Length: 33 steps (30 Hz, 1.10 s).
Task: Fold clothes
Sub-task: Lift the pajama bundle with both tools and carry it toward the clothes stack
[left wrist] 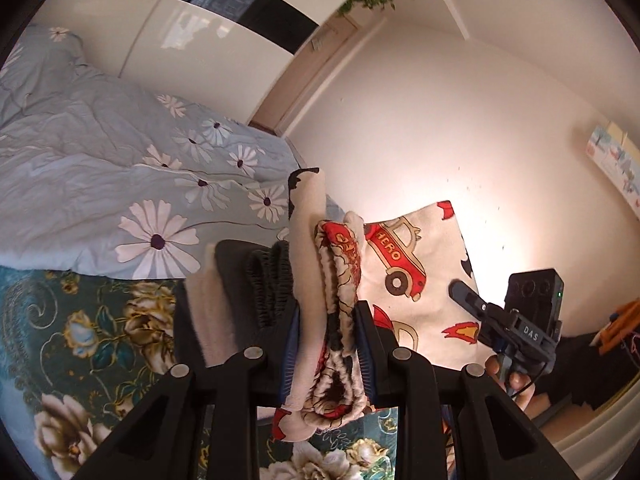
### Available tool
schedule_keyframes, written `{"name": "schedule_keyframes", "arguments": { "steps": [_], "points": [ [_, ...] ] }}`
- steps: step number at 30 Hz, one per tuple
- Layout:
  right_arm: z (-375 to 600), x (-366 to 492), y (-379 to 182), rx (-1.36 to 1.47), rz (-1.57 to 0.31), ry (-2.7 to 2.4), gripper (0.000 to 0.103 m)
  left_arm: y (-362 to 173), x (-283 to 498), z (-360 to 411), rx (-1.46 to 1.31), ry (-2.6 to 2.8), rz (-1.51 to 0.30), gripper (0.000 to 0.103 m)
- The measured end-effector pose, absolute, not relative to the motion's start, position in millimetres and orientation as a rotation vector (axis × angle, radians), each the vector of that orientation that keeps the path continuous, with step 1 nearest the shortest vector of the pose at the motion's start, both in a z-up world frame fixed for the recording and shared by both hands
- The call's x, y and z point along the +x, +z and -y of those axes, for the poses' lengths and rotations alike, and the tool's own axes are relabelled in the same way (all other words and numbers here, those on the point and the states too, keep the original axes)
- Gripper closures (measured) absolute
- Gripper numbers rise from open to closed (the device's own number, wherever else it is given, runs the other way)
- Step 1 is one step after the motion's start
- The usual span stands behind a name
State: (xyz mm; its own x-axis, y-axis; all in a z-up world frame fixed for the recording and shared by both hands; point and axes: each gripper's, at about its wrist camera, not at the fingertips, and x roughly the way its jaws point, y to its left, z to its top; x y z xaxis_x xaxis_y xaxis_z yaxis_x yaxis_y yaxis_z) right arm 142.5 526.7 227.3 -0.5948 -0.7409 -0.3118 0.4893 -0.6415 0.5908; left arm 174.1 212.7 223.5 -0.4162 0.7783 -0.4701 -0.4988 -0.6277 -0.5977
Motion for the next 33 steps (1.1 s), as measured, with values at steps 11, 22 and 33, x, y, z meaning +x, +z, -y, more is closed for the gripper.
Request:
{"name": "schedule_keyframes", "arguments": {
  "steps": [11, 22, 33],
  "points": [
    [-573, 83, 195, 0.775, 0.66, -2.248, 0.089, 202, 131, -247, -1.016, 2.082, 0.469, 0.074],
    [-614, 37, 114, 0.904, 0.924, -2.151, 0.089, 147, 112, -231, -1.096, 2.014, 0.573, 0.067],
    [-616, 55, 151, 0.778, 0.868, -2.174, 0.09, 181, 114, -242, -0.94, 1.98, 0.584, 0.078]
  ]
}}
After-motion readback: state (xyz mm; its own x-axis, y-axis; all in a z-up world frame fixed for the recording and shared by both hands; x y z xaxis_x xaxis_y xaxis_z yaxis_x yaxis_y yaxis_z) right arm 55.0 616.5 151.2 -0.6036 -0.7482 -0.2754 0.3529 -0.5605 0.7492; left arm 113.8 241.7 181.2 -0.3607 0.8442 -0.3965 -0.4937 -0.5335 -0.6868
